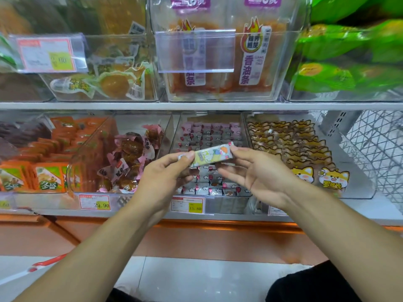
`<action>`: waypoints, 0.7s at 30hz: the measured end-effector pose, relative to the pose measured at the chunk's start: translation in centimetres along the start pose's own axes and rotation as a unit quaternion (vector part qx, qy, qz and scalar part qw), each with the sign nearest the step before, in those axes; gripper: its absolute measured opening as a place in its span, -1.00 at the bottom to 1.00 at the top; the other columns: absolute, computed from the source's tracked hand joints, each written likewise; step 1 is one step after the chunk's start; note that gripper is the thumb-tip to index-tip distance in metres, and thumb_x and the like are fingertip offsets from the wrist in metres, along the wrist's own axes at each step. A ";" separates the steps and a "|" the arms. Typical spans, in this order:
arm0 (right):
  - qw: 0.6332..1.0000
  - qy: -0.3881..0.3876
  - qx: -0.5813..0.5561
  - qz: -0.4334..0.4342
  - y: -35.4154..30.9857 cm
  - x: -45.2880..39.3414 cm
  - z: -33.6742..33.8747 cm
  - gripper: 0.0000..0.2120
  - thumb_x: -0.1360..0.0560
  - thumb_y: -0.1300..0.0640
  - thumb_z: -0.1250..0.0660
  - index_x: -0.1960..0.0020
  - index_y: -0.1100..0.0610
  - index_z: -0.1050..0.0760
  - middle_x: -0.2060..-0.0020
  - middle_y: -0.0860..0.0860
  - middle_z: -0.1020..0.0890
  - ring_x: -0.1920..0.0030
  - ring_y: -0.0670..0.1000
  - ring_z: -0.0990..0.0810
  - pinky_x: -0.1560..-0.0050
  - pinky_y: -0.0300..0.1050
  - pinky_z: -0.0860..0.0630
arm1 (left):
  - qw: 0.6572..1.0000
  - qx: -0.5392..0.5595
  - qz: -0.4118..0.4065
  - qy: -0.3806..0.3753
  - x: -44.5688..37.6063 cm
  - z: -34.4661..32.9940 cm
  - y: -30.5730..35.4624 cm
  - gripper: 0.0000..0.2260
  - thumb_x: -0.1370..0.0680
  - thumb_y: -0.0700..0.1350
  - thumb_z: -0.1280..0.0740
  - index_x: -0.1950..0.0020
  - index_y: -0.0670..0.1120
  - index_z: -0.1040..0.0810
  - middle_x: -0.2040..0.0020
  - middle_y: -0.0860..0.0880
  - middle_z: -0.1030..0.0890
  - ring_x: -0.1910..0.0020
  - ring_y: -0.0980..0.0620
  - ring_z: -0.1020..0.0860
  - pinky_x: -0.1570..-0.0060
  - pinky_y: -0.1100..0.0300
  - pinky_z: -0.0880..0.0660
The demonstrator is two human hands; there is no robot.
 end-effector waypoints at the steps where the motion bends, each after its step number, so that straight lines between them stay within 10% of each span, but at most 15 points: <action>1: 1.000 -0.017 0.018 -0.012 0.1 0.1 0.0 -0.68 -0.55 0.12 -0.43 -0.22 0.27 -0.57 -0.07 0.23 -0.71 -0.02 0.21 -0.73 0.10 -0.05 -0.69 | 1.000 -0.010 -0.004 -0.002 0.1 0.1 -0.1 -0.67 -0.33 0.12 -0.53 0.00 -0.02 -0.75 -0.01 -0.13 -0.74 0.05 -0.02 -0.66 0.03 0.19 -0.63; 5: 0.991 -0.075 0.096 -0.055 0.2 0.3 0.2 -0.49 -0.41 -0.12 -0.50 -0.22 0.18 -0.62 -0.01 0.15 -0.74 0.00 0.23 -0.73 0.05 -0.02 -0.68 | 0.999 -0.026 -0.029 -0.032 0.7 0.2 0.3 -0.61 -0.27 0.14 -0.64 -0.03 0.07 -0.71 -0.03 -0.11 -0.73 -0.01 -0.04 -0.69 0.02 0.14 -0.61; 14: 0.974 -0.105 0.185 0.082 0.0 -0.1 0.5 -0.66 -0.25 0.21 -0.58 -0.02 0.08 -0.69 0.01 0.09 -0.74 0.03 0.07 -0.72 0.03 -0.16 -0.65 | 0.995 0.023 0.079 -0.051 1.4 -0.5 0.3 -0.63 -0.39 0.28 -0.47 -0.02 0.06 -0.75 -0.05 -0.05 -0.73 -0.01 -0.12 -0.72 0.10 0.17 -0.63; 21: 0.976 -0.105 0.176 0.072 0.1 0.0 0.6 -0.44 -0.30 0.32 -0.58 -0.26 0.11 -0.54 -0.08 0.10 -0.73 -0.08 0.09 -0.72 0.00 -0.16 -0.65 | 0.997 0.052 0.046 -0.028 0.8 -0.1 0.0 -0.78 -0.36 -0.10 -0.53 0.02 -0.08 -0.74 -0.08 -0.20 -0.71 0.07 -0.05 -0.70 0.06 0.16 -0.66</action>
Point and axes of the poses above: each hand's wrist, its own x-axis away from the middle knuckle, its own z-axis out of the back of the hand, y = z × x, the point moved 3 cm from there along -x, towards the middle knuckle
